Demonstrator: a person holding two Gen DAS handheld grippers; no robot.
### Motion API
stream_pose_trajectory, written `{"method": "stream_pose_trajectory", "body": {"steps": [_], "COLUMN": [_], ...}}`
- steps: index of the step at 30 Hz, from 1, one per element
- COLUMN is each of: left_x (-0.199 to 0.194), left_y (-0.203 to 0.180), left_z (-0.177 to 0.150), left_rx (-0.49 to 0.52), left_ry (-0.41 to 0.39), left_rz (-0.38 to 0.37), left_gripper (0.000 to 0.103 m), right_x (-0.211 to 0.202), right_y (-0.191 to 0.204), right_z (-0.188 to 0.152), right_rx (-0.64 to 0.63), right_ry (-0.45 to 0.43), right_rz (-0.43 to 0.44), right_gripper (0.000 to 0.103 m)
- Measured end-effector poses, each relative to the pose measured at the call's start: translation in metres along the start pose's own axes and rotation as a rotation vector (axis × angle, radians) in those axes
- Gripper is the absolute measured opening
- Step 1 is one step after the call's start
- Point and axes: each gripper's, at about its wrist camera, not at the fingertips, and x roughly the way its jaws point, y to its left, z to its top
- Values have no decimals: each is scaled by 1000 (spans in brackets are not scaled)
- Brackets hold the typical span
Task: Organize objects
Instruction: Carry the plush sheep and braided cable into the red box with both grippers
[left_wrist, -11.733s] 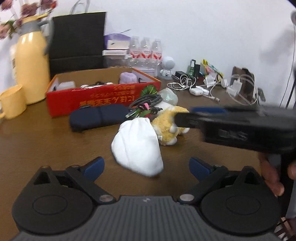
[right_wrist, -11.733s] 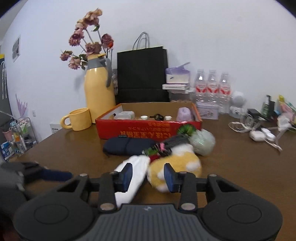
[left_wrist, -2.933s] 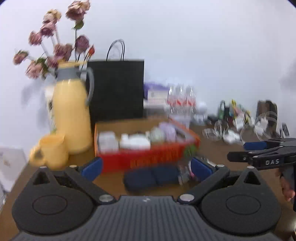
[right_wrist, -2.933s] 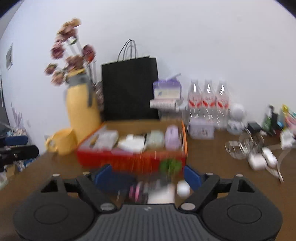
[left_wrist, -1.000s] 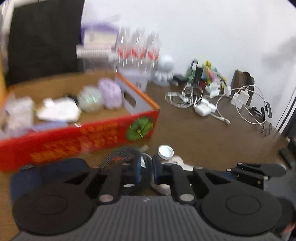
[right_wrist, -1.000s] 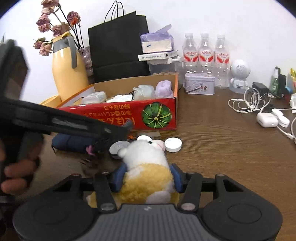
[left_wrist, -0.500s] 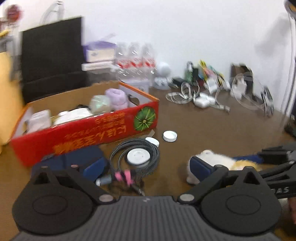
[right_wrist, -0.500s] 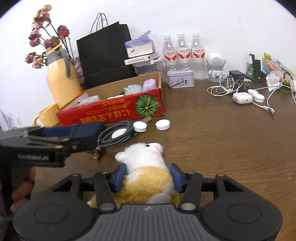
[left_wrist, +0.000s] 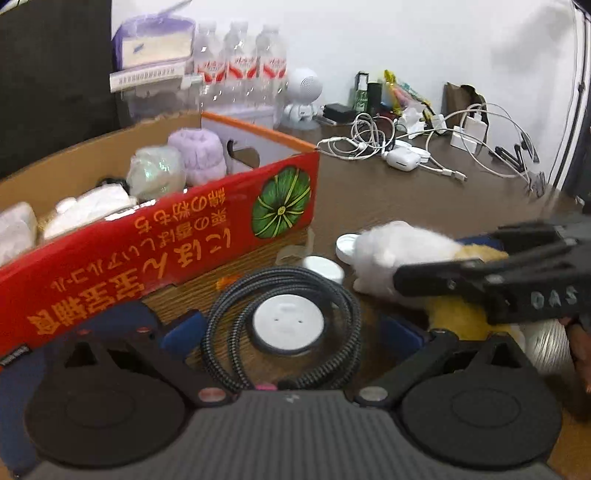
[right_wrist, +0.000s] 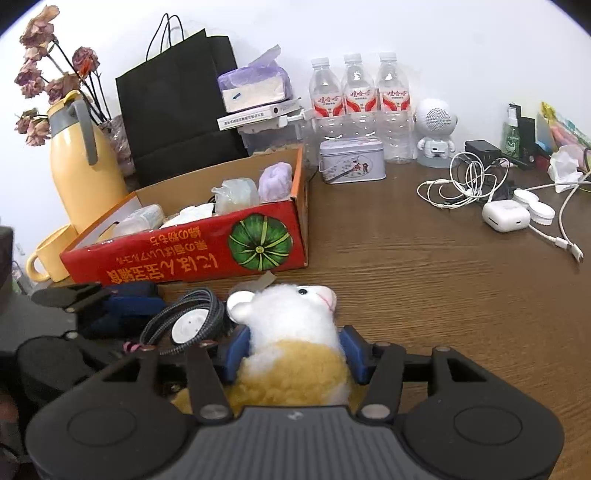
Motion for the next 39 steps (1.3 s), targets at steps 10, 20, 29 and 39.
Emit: {"method": "stream_pose_trajectory", "body": {"steps": [10, 20, 29, 39], "left_x": [-39, -159, -174, -172], "left_y": [-29, -92, -86, -80], "left_z": [-11, -97, -135, -146], "left_rx": [3, -9, -79, -114], "left_ry": [-35, -88, 1, 35], "left_rz": [118, 200, 188, 138], "left_gripper": [85, 85, 97, 101], "right_x": [-30, -108, -120, -89], "right_y": [5, 48, 59, 69], "right_z": [-3, -66, -62, -58], "right_rx": [28, 60, -4, -79], "right_ry": [-65, -75, 105, 209], "right_rz": [3, 2, 142, 100], "right_gripper": [45, 46, 66, 46]}}
